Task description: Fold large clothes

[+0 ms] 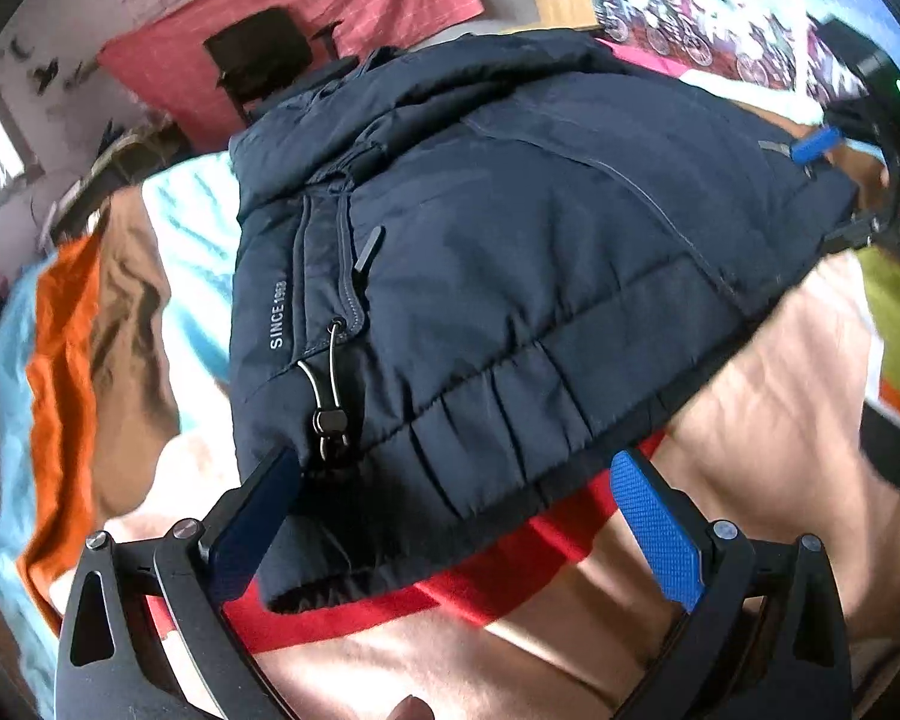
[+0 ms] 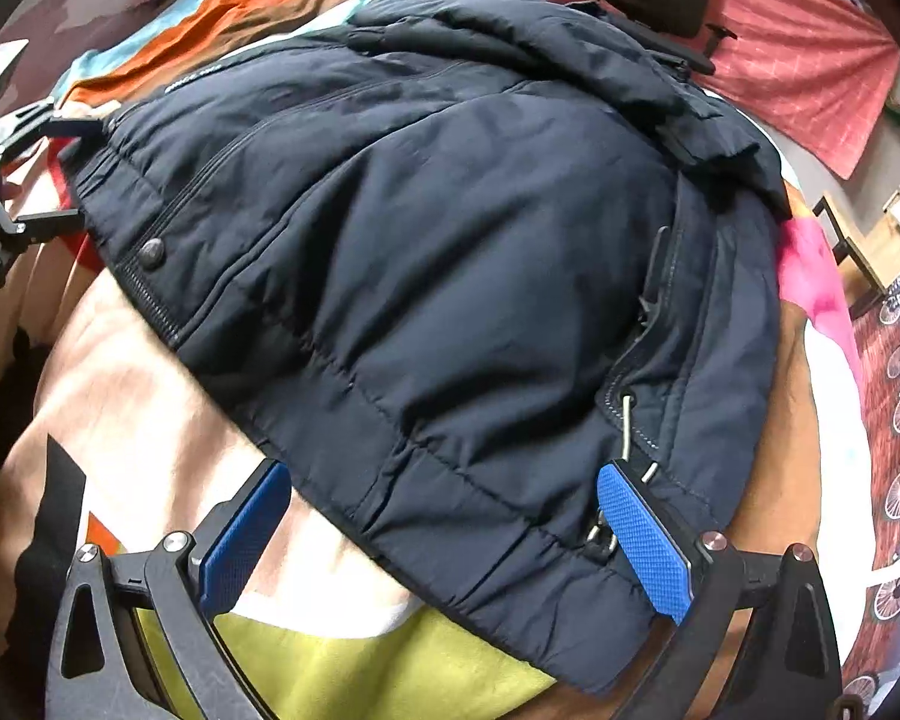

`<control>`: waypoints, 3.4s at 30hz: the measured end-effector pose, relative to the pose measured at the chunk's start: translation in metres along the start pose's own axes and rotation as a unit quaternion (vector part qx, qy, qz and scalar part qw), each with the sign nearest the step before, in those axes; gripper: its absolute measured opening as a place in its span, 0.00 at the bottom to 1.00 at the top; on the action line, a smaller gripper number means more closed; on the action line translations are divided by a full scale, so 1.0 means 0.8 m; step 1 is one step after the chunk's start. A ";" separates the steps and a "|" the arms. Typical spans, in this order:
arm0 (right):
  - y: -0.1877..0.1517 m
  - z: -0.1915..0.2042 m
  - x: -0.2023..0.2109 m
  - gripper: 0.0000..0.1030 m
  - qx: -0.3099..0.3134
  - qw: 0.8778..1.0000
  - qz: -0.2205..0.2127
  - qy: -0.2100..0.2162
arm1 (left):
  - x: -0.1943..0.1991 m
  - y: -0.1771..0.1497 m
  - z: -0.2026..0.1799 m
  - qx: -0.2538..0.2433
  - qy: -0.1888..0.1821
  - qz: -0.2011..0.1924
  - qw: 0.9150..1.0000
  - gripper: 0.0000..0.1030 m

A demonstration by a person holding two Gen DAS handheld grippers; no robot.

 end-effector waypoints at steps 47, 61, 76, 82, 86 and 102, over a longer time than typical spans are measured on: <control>0.071 -0.034 0.108 0.09 -0.021 0.982 -0.136 -0.131 | 0.048 0.164 0.075 -0.015 0.067 -0.123 0.990 0.08; 0.247 -0.155 0.164 0.08 -0.033 0.961 -0.203 -0.185 | -0.007 0.363 0.176 0.107 0.110 -0.118 0.981 0.06; 0.393 -0.282 0.064 0.08 -0.061 0.948 -0.191 -0.246 | -0.185 0.454 0.243 0.164 0.147 -0.068 0.973 0.06; 0.427 -0.319 0.008 0.08 -0.086 0.952 -0.170 -0.241 | -0.255 0.464 0.263 0.168 0.143 -0.035 0.975 0.06; 0.437 -0.335 -0.023 0.08 -0.102 0.953 -0.157 -0.236 | -0.286 0.464 0.264 0.169 0.132 -0.017 0.977 0.06; 0.434 -0.363 -0.031 0.23 -0.128 0.955 -0.174 -0.201 | -0.295 0.461 0.292 0.204 0.057 -0.036 0.977 0.24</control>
Point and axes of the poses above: each gripper's, at about its wrist camera, not at the fingertips, and x roughly against the way its jaws point, z to its left, y to its top, the point moved 1 cm from there along -x, roughly the way its jaws point, and after that the axes turned 9 degrees about y, right-handed, at the moved point
